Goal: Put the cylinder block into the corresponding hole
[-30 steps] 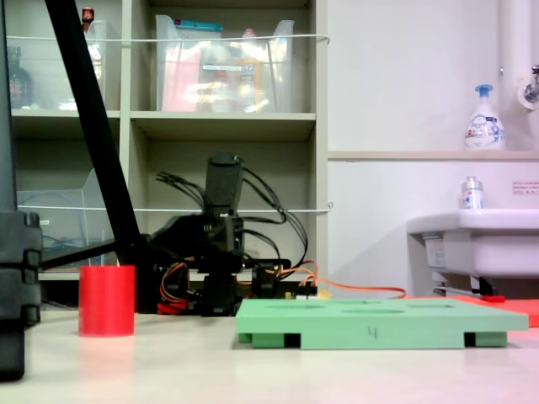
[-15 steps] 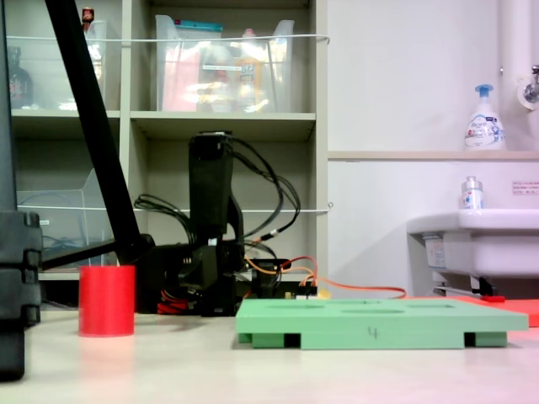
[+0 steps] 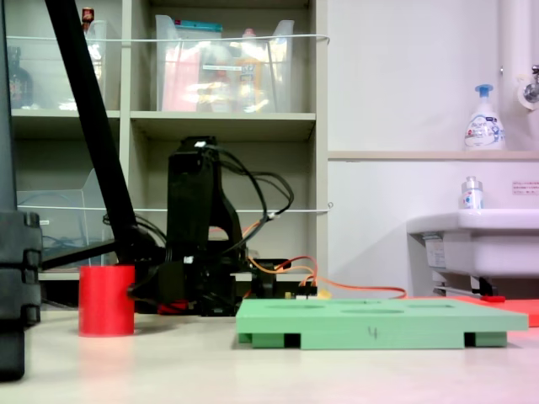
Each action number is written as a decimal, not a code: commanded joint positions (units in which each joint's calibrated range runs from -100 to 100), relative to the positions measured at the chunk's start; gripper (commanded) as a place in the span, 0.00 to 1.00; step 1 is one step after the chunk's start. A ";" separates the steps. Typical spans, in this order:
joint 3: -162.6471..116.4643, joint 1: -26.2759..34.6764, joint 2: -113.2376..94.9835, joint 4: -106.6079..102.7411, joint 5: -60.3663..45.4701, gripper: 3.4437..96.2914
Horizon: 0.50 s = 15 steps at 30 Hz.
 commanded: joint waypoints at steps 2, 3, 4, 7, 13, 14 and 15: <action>5.13 -0.54 3.80 6.17 0.29 0.79; 5.63 -0.68 4.22 6.17 0.39 0.77; 5.93 -0.78 4.64 6.17 0.39 0.75; 6.42 -1.07 5.20 6.17 0.73 0.71; 6.42 -1.27 4.50 6.17 0.83 0.43; 6.42 -1.27 4.08 6.17 0.83 0.41; 6.32 -1.07 3.94 6.17 0.83 0.40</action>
